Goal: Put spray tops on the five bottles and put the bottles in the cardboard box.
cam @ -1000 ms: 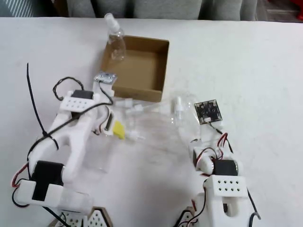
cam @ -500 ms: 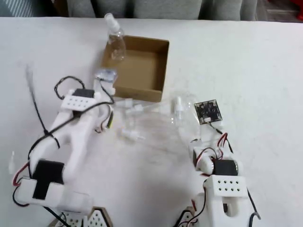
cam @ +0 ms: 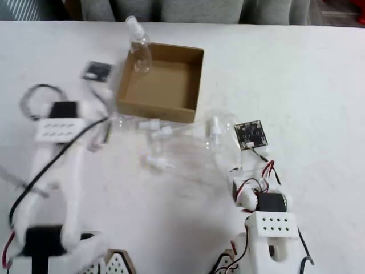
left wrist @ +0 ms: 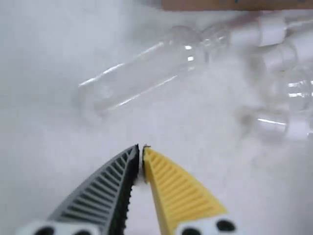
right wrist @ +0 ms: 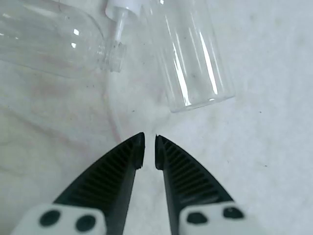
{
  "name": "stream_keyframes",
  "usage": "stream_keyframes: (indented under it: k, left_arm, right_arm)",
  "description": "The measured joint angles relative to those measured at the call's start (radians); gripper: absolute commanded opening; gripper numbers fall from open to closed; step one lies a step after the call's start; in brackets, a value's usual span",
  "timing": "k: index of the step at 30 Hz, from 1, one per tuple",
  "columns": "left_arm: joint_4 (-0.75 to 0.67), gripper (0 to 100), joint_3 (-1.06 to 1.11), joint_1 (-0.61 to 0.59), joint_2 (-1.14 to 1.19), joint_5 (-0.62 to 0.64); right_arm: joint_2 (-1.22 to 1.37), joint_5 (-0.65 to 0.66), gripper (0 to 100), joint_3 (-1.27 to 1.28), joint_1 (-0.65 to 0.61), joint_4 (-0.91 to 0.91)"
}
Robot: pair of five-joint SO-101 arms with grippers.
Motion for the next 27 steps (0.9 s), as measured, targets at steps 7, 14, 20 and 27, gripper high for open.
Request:
stream_keyframes:
  k: [7, 14, 20, 27]
  left_arm:
    - [0.106, 2, 0.025, -0.362, -0.143, -0.109]
    - [0.012, 8, 0.149, -0.629, -0.146, -0.192]
    - [-0.040, 27, 0.097, -0.868, -0.144, -0.373]
    - [-0.051, 28, -0.074, -1.085, 0.000, -0.407]
  right_arm:
    - [0.000, 0.000, 1.8, 0.000, 0.000, 0.000]
    - [0.000, 0.000, 1.8, 0.021, -0.008, 0.000]
    - [0.000, 0.000, 1.8, 0.023, -0.029, 0.000]
    - [0.000, 0.000, 1.8, 0.023, -0.029, 0.000]
